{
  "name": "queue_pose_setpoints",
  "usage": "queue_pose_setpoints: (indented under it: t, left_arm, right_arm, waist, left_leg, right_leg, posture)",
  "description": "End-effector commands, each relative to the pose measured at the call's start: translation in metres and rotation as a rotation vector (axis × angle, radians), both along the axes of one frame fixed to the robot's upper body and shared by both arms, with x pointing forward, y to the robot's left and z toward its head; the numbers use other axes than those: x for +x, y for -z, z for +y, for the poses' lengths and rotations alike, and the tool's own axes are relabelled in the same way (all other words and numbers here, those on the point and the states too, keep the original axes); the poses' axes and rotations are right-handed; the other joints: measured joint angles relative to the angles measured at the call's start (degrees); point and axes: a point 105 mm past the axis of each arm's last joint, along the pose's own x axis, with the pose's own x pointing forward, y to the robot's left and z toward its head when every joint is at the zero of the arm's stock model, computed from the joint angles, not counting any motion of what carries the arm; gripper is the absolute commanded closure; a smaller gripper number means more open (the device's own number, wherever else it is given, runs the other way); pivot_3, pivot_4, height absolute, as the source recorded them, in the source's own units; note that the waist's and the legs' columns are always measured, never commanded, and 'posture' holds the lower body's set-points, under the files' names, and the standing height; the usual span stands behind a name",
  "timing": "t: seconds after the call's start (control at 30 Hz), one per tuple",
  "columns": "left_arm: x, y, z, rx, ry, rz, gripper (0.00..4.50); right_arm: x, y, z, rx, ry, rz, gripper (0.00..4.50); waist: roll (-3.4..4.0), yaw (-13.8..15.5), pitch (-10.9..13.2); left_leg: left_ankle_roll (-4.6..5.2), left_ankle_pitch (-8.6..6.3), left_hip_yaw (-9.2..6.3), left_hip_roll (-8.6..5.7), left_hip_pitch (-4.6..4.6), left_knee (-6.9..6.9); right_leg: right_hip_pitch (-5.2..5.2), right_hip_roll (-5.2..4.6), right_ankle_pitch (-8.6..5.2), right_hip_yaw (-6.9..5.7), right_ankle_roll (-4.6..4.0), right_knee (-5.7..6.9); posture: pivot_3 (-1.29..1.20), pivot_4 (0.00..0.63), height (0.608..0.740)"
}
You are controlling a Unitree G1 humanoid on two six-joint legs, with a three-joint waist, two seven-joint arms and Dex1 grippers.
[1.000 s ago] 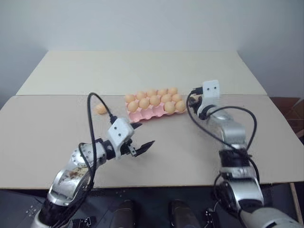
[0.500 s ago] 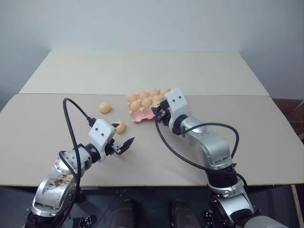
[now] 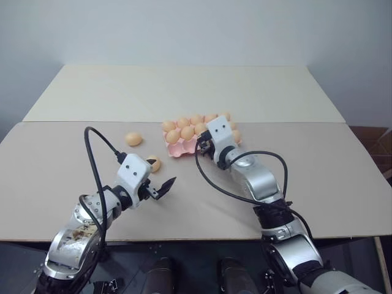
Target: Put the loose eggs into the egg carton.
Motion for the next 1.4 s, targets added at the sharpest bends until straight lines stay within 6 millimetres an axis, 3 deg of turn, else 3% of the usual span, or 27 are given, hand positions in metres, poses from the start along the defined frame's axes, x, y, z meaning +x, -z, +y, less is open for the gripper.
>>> queue_pose_setpoints:
  t: [0.03,0.13,0.17,0.4,0.6,0.7,0.8,0.97,1.17,1.4]
  left_arm:
    - [-0.002,-0.01,-0.005,0.001,0.014,-0.044,0.31]
    - [-0.003,-0.01,-0.004,0.0,0.012,-0.044,0.31]
    - [-0.003,-0.01,-0.004,-0.001,0.008,-0.043,0.31]
    - [-0.01,-0.007,0.002,-0.034,-0.037,-0.026,0.31]
    - [-0.022,-0.001,0.006,-0.085,-0.061,0.034,0.15]
    - [-0.028,0.004,0.005,-0.112,-0.065,0.068,0.15]
    - [-0.02,0.006,0.016,-0.095,-0.161,0.044,0.15]
    - [0.001,0.005,0.036,-0.079,-0.301,0.031,0.15]
    - [0.022,0.005,0.039,-0.093,-0.336,0.07,0.15]
    - [0.047,0.012,0.038,-0.088,-0.378,0.123,0.15]
  right_arm:
    - [0.003,-0.022,0.0,0.03,0.004,-0.078,1.13]
    - [-0.003,-0.03,-0.002,0.066,-0.018,-0.1,0.1]
    - [-0.007,-0.035,-0.003,0.078,-0.028,-0.116,0.04]
    - [-0.047,-0.057,-0.032,0.161,-0.06,-0.224,0.04]
    - [-0.116,-0.043,-0.053,0.175,-0.36,-0.178,0.01]
    - [-0.14,-0.037,-0.068,0.156,-0.458,-0.116,0.01]
    - [-0.158,-0.036,-0.073,0.145,-0.554,-0.053,0.01]
    - [-0.169,-0.031,-0.068,0.064,-0.618,-0.034,0.01]
    - [-0.175,-0.018,-0.059,-0.043,-0.672,-0.035,0.01]
    - [-0.174,-0.014,-0.058,-0.042,-0.679,-0.055,0.01]
  waist:
    - [0.0,0.0,0.0]
    - [0.0,0.01,0.0]
    - [0.0,0.02,0.0]
    - [0.0,0.31,0.0]
    - [-0.01,0.26,0.0]
    - [-0.02,0.1,0.01]
    - [-0.04,0.1,0.01]
    - [-0.06,0.37,0.02]
    - [-0.11,0.5,0.03]
    - [-0.14,0.66,0.04]
  left_leg:
    - [0.0,0.0,0.0,0.0,0.0,0.0]
    - [0.0,0.0,0.0,0.0,-0.01,0.0]
    - [0.0,0.0,-0.01,0.0,-0.01,0.0]
    - [0.0,0.0,-0.07,0.0,-0.02,0.0]
    - [0.0,0.0,-0.13,-0.01,-0.02,0.0]
    - [0.0,0.0,-0.15,0.01,0.09,0.0]
    - [0.01,0.0,-0.12,0.01,0.19,0.0]
    - [0.02,0.01,-0.15,0.02,0.58,0.0]
    - [0.02,0.0,-0.17,-0.05,0.54,0.0]
    - [0.02,0.01,-0.21,-0.05,0.55,0.01]
  right_leg:
    - [-0.01,0.0,0.0,0.0,0.0,0.0]
    - [-0.01,0.0,0.0,0.0,0.0,0.0]
    - [-0.02,0.0,0.0,0.0,0.0,0.0]
    - [0.02,-0.04,0.0,-0.03,0.01,0.0]
    - [0.05,-0.05,-0.01,-0.06,0.02,-0.03]
    - [0.13,-0.03,-0.01,-0.03,0.01,-0.03]
    - [0.25,0.0,-0.01,-0.03,0.0,-0.05]
    - [0.79,0.04,-0.05,-0.2,0.01,-0.27]
    - [0.86,-0.03,-0.06,-0.23,0.05,-0.36]
    - [0.91,-0.01,-0.04,-0.27,0.07,-0.36]
  posture:
    - [0.0,0.15,0.74]
    - [0.0,0.15,0.74]
    - [0.0,0.15,0.74]
    - [0.0,0.15,0.74]
    - [0.0,0.15,0.74]
    - [0.0,0.15,0.74]
    - [0.0,0.15,0.74]
    - [0.0,0.15,0.74]
    - [0.0,0.15,0.74]
    - [0.0,0.15,0.74]
